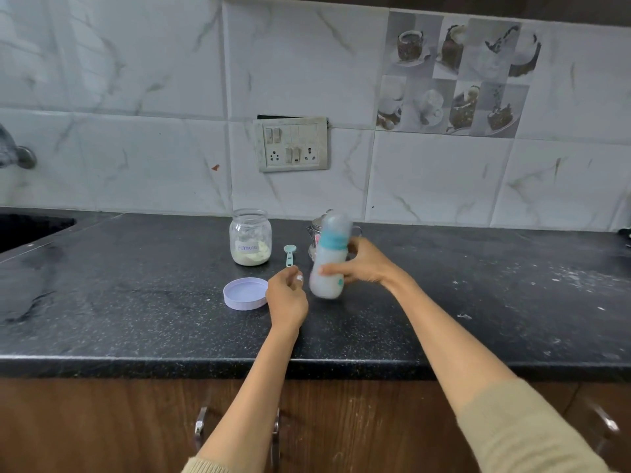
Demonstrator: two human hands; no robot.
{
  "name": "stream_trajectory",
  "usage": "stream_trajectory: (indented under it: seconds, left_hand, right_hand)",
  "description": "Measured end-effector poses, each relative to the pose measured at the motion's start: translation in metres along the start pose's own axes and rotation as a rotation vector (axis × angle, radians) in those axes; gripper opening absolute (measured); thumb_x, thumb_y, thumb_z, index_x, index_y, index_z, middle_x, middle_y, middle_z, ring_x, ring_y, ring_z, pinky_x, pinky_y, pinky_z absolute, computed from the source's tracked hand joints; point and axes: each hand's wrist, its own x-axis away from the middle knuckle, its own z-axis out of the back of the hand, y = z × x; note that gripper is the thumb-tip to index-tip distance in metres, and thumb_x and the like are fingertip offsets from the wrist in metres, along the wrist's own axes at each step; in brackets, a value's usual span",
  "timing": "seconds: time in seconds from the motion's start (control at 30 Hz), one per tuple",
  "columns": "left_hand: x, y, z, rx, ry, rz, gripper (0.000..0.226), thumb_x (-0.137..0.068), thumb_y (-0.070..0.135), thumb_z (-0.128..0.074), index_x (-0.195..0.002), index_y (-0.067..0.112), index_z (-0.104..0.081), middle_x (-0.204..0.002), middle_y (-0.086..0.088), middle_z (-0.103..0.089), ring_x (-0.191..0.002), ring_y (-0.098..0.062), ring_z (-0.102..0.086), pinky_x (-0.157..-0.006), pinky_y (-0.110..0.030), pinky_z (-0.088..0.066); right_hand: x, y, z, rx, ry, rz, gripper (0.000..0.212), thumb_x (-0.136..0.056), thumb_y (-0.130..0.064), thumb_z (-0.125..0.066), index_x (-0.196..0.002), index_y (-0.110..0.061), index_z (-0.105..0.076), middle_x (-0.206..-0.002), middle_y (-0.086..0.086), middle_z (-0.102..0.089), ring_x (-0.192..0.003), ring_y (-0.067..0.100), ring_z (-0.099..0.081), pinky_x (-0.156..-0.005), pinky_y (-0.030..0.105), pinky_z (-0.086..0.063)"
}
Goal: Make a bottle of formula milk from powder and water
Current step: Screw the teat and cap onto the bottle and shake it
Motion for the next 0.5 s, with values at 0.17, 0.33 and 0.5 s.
stream_trajectory:
  seconds: [0.17,0.33,0.5]
  left_hand:
    - [0.001,0.0006,0.0004,-0.006,-0.007,-0.008,0.036,-0.095,-0.001,-0.045,-0.131,-0.001,-0.051,-0.128,-0.013,-0.059,-0.118,-0.019,-0.054,-0.092,-0.02,-0.037]
    - [0.0018,0.0005,0.0008,0.006,-0.008,-0.01,0.035,-0.095,0.0,-0.045,-0.129,-0.001,-0.052,-0.126,-0.014,-0.06,-0.117,-0.02,-0.055,-0.092,-0.021,-0.037]
    - [0.0023,0.0014,0.0014,0.007,-0.011,-0.012,0.033,-0.096,0.003,-0.047,-0.128,-0.001,-0.052,-0.125,-0.012,-0.061,-0.108,-0.014,-0.054,-0.09,-0.021,-0.037]
  right_hand:
    - [-0.0014,-0.0027,0.0016,-0.05,0.079,0.038,0.057,-0.066,-0.021,-0.085,-0.116,-0.016,-0.058,-0.113,0.001,-0.063,-0.105,0.022,-0.064,-0.08,0.045,-0.059]
    - [0.0002,-0.0058,0.0038,-0.033,0.055,0.032,0.058,-0.066,-0.02,-0.086,-0.117,-0.016,-0.058,-0.112,-0.002,-0.062,-0.104,0.02,-0.063,-0.077,0.045,-0.059]
    - [0.0004,-0.0071,0.0037,-0.029,0.064,0.029,0.059,-0.066,-0.021,-0.086,-0.118,-0.016,-0.059,-0.113,0.0,-0.063,-0.102,0.019,-0.064,-0.074,0.042,-0.06]
